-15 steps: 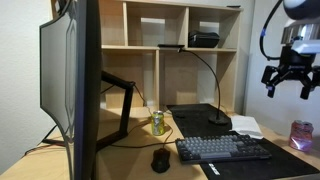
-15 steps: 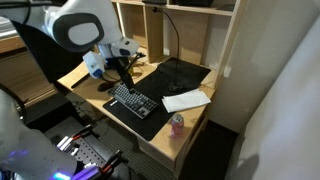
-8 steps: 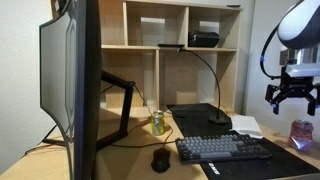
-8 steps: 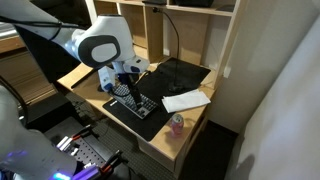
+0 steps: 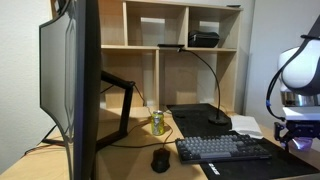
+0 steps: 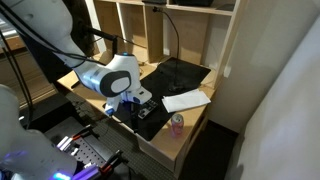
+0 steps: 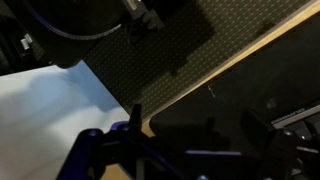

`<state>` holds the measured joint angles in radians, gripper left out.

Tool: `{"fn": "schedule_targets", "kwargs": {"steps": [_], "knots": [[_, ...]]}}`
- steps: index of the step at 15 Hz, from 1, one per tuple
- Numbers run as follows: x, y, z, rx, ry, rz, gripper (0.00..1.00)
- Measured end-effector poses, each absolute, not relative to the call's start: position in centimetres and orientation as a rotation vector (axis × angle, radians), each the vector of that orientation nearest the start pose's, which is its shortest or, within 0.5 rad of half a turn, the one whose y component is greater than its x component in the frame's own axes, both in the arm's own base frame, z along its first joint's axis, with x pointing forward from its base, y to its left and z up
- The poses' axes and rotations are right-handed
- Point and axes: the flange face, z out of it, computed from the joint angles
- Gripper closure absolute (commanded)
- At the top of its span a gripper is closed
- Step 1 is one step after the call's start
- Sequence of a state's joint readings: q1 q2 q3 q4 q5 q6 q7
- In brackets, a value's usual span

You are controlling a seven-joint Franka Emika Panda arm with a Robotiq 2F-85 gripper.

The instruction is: Press a key on the bottom right side of the keyboard

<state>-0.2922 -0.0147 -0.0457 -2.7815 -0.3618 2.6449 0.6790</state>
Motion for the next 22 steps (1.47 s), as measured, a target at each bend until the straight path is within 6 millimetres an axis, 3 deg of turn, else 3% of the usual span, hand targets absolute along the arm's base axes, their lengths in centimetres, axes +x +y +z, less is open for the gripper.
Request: {"fn": "schedule_targets", "kwargs": {"steps": [4, 10, 16, 22], "knots": [[36.0, -12.6, 19.0, -2.894, 1.294, 0.058, 0.00], [36.3, -12.7, 19.0, -2.888, 1.305, 0.045, 0.00], [37.3, -10.6, 18.5, -2.794, 1.343, -0.030, 0.00], [36.9, -10.9, 16.3, -2.809, 1.368, -0.014, 0.00]]}}
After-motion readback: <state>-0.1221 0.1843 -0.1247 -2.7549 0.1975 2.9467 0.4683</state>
